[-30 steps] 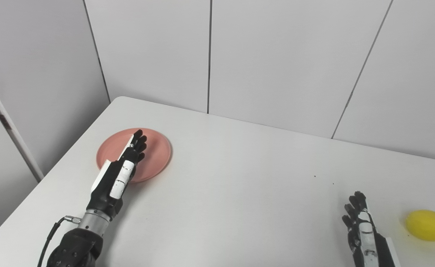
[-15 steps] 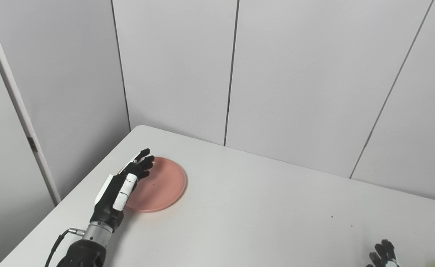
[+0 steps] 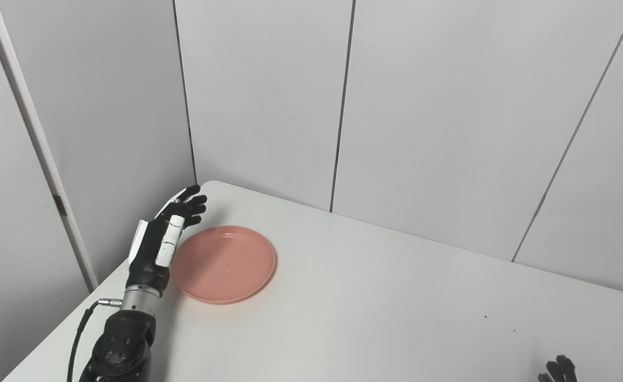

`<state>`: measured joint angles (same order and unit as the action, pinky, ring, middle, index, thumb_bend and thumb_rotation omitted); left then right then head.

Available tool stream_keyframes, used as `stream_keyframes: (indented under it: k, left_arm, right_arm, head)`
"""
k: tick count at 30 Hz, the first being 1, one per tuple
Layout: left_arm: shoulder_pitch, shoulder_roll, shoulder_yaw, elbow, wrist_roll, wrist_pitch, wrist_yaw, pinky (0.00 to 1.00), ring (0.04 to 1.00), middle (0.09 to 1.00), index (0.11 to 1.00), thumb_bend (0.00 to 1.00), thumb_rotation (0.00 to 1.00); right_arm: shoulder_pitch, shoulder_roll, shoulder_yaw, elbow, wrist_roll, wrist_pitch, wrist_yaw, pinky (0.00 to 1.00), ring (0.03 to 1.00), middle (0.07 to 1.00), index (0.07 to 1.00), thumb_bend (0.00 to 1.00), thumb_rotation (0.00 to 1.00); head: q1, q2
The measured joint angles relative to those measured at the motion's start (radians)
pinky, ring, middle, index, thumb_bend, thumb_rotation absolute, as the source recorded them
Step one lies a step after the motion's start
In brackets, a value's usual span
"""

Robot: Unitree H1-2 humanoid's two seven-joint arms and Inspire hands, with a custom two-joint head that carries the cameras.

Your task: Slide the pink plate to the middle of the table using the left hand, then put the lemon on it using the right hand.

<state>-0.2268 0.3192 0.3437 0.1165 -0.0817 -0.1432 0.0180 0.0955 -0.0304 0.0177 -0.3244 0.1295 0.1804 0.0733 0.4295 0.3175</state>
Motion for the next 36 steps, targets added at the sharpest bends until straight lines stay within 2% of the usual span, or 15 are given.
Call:
stream_keyframes:
  k: [13, 17, 19, 22, 27, 30, 36]
  left_arm:
    - [-0.081, 0.082, 0.017, 0.241, -0.032, -0.045, -0.004, 0.87, 0.827, 0.813, 0.801, 0.80, 1.00]
    - [-0.103, 0.090, 0.015, 0.303, -0.033, -0.061, -0.005, 0.84, 0.834, 0.826, 0.813, 0.84, 1.00]
    - [-0.119, 0.094, 0.013, 0.365, -0.045, -0.079, -0.011, 0.83, 0.830, 0.825, 0.816, 0.86, 1.00]
    - [-0.128, 0.110, 0.008, 0.438, -0.052, -0.088, -0.031, 0.83, 0.826, 0.824, 0.820, 0.87, 1.00]
    - [-0.169, 0.132, 0.005, 0.553, -0.073, -0.151, -0.065, 0.80, 0.813, 0.816, 0.811, 0.87, 1.00]
    - [-0.175, 0.133, 0.006, 0.565, -0.091, -0.162, -0.075, 0.78, 0.800, 0.809, 0.807, 0.85, 1.00]
    - [-0.221, 0.139, 0.006, 0.654, -0.132, -0.205, -0.125, 0.80, 0.809, 0.816, 0.802, 0.90, 1.00]
  right_arm:
    - [0.004, 0.000, 0.002, 0.000, -0.001, -0.004, 0.007, 1.00, 1.000, 1.000, 1.000, 0.53, 0.97]
    - [0.005, -0.001, 0.003, 0.000, -0.001, -0.005, 0.009, 1.00, 1.000, 1.000, 1.000, 0.54, 0.97]
    - [0.006, -0.001, 0.003, 0.000, -0.001, -0.005, 0.009, 1.00, 1.000, 1.000, 1.000, 0.55, 0.96]
    - [0.008, -0.001, 0.003, 0.000, -0.001, -0.005, 0.009, 1.00, 1.000, 1.000, 1.000, 0.54, 0.96]
    - [0.012, -0.001, 0.003, -0.001, 0.004, -0.005, 0.010, 1.00, 1.000, 1.000, 1.000, 0.57, 0.94]
    - [0.012, -0.001, 0.003, -0.001, 0.003, -0.005, 0.009, 1.00, 1.000, 1.000, 1.000, 0.58, 0.94]
    - [0.013, -0.001, 0.003, -0.002, 0.003, -0.005, 0.009, 1.00, 1.000, 1.000, 1.000, 0.60, 0.94]
  head:
    - [-0.003, 0.000]
    - [-0.003, 0.002]
    - [-0.005, 0.003]
    - [-0.005, 0.006]
    - [-0.005, 0.006]
    - [-0.006, 0.009]
    - [-0.009, 0.011]
